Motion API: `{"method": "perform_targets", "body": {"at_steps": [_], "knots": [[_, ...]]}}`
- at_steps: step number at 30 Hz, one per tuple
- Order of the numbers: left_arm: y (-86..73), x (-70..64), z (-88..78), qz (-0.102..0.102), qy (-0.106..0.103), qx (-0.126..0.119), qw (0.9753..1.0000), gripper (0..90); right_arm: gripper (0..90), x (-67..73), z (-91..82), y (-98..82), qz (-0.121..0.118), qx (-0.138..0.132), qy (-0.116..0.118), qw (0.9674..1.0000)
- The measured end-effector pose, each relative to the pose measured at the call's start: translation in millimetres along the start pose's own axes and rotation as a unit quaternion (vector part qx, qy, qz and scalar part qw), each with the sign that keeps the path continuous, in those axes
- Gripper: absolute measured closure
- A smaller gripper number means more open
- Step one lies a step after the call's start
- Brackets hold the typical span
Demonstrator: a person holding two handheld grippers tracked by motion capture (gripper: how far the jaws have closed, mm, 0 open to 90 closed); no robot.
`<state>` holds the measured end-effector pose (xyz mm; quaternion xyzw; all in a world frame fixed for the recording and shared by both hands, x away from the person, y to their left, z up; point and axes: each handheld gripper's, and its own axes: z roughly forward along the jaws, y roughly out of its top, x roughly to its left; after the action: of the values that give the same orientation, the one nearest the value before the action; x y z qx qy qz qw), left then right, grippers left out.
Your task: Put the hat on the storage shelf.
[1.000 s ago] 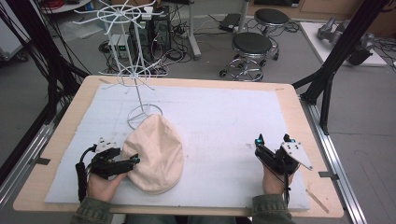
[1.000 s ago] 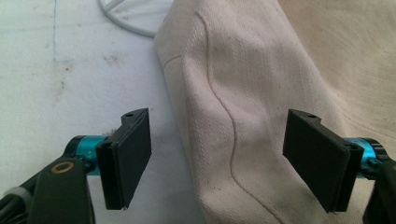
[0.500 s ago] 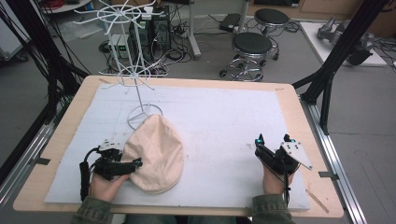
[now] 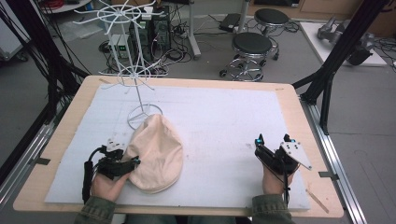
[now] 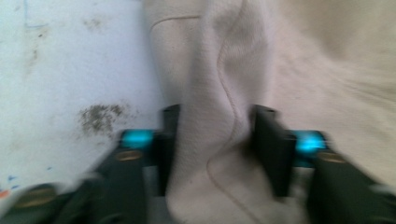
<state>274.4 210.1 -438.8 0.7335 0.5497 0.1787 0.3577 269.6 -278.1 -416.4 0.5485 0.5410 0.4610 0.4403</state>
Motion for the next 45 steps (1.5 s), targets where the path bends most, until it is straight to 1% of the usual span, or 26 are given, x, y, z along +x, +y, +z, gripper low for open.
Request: {"method": "perform_targets", "body": {"at_steps": [1,2,3,5,10,14,15,18,20,22,24,25,27,29,35,37,38,39,41,42,43,45], "knots": [[0.5,1.0,0.0,0.002,-0.007,0.002,1.0,71.6,11.6,-0.1,0.1,0.0,-0.001,0.0,0.0,1.0],[0.6,1.2,0.7,-0.001,-0.015,0.0,0.9999,77.2,11.6,0.2,0.2,-0.1,0.0,0.0,0.0,1.0],[0.8,1.5,0.9,0.001,-0.018,0.0,0.9998,80.3,11.6,0.2,0.2,-0.1,-0.001,0.0,0.0,1.0],[0.7,1.3,0.5,0.004,-0.023,-0.002,0.9997,82.9,11.6,0.6,0.1,-0.1,0.001,0.001,0.001,1.0],[1.1,0.5,-1.1,0.016,-0.026,-0.008,0.9995,84.2,11.6,-0.4,0.6,-0.1,0.0,0.002,0.003,1.0],[2.0,2.3,-3.0,0.021,-0.037,-0.009,0.999,84.1,11.6,-0.5,0.4,-0.1,0.0,0.002,0.003,1.0],[2.2,2.3,-3.8,0.019,-0.04,-0.012,0.9989,84.1,11.6,-0.5,0.5,-0.1,0.0,0.002,0.003,1.0],[3.3,2.8,-7.6,0.032,-0.049,-0.023,0.998,84.2,11.6,-0.5,0.6,-0.2,0.0,0.003,0.004,1.0],[4.0,2.3,-10.2,0.04,-0.055,-0.033,0.9971,84.3,11.6,-0.7,0.6,-0.1,0.0,0.003,0.005,1.0],[4.6,3.0,-12.0,0.055,-0.074,-0.042,0.9948,84.4,11.6,-0.9,0.7,-0.2,0.0,0.002,0.005,1.0],[5.3,4.4,-14.3,0.062,-0.088,-0.049,0.993,84.4,11.7,-1.1,0.7,-0.2,0.0,0.003,0.006,1.0],[5.5,4.1,-15.1,0.064,-0.091,-0.056,0.9922,84.4,11.6,-1.2,0.8,-0.2,0.0,0.003,0.006,1.0],[6.4,3.5,-17.8,0.074,-0.093,-0.065,0.9907,84.5,11.6,-1.2,1.0,-0.3,0.001,0.003,0.006,1.0],[6.8,2.4,-20.7,0.078,-0.096,-0.081,0.9891,84.5,11.7,-1.3,0.9,-0.2,0.001,0.004,0.007,1.0],[8.1,-1.3,-28.6,0.104,-0.099,-0.122,0.982,84.4,11.6,-1.6,0.6,-0.2,0.001,0.004,0.008,1.0],[7.9,-3.1,-31.9,0.114,-0.101,-0.142,0.9781,84.4,11.6,-1.6,0.6,-0.2,0.003,0.004,0.007,1.0],[8.2,-4.7,-33.7,0.122,-0.099,-0.15,0.9762,84.4,11.6,-1.8,0.5,-0.1,0.003,0.004,0.007,1.0],[8.3,-6.6,-35.5,0.132,-0.097,-0.159,0.9736,84.4,11.6,-1.7,0.6,-0.1,0.005,0.004,0.007,1.0],[8.0,-10.8,-39.6,0.154,-0.095,-0.184,0.9662,84.4,11.6,-1.9,0.7,-0.2,0.002,0.004,0.007,1.0],[8.1,-12.5,-41.5,0.16,-0.094,-0.193,0.9635,84.4,11.6,-1.9,0.7,-0.2,0.002,0.004,0.007,1.0],[7.9,-13.4,-43.5,0.167,-0.094,-0.203,0.9602,84.4,11.6,-1.9,0.6,-0.3,0.002,0.004,0.007,1.0],[7.3,-14.5,-46.9,0.175,-0.094,-0.222,0.9544,84.4,11.7,-1.9,0.4,-0.3,0.001,0.004,0.008,1.0]]}}
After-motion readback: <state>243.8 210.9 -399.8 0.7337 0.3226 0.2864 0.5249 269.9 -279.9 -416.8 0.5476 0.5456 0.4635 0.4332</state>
